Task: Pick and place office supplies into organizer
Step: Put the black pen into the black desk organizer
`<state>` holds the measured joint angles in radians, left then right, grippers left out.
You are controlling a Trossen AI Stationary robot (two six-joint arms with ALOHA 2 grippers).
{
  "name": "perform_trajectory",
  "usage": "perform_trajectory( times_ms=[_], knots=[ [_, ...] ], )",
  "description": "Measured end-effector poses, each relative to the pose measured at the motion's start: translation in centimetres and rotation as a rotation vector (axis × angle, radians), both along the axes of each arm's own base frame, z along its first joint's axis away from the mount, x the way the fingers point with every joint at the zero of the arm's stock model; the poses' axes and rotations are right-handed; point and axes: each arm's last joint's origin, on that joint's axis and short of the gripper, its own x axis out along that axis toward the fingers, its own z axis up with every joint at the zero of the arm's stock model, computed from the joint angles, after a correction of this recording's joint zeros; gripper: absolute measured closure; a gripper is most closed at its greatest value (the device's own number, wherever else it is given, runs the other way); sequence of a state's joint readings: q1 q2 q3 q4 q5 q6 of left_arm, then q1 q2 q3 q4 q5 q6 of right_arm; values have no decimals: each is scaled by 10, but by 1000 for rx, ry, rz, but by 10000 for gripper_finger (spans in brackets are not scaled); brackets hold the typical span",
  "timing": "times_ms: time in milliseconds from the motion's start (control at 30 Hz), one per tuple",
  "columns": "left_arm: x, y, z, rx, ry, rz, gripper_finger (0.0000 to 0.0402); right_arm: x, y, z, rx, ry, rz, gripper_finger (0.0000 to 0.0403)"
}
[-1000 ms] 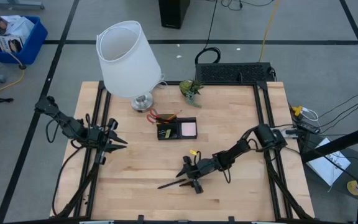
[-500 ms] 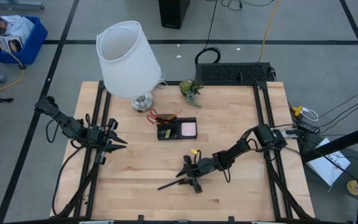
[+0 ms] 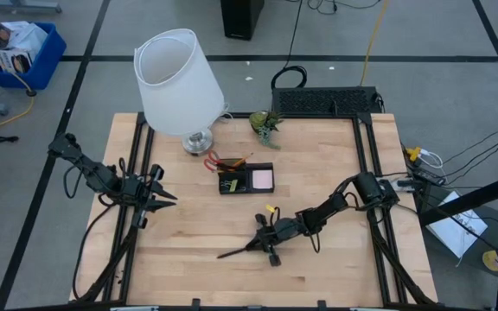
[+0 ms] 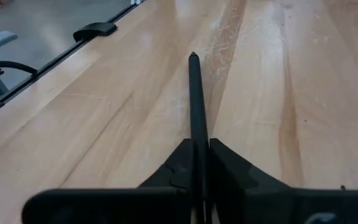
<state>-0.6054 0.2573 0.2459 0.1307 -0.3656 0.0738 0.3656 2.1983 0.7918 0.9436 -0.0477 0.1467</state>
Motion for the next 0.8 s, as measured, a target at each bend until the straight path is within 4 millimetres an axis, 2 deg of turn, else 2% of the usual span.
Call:
perform_trajectory(
  times_ms=[167,267,467,633,800],
  knots=[
    [0,0,0,0,0,0,334,1,1,2,31,-12,-5,377],
    [0,0,0,0,0,0,334,2,2,10,54,-27,-2,365],
    [0,0,0,0,0,0,334,3,1,44,67,-55,3,373],
    [0,0,0,0,0,0,334,0,-5,81,-63,-93,-82,373],
    [0,0,0,0,0,0,334,-10,-20,110,-195,-62,-167,367]
  ],
)
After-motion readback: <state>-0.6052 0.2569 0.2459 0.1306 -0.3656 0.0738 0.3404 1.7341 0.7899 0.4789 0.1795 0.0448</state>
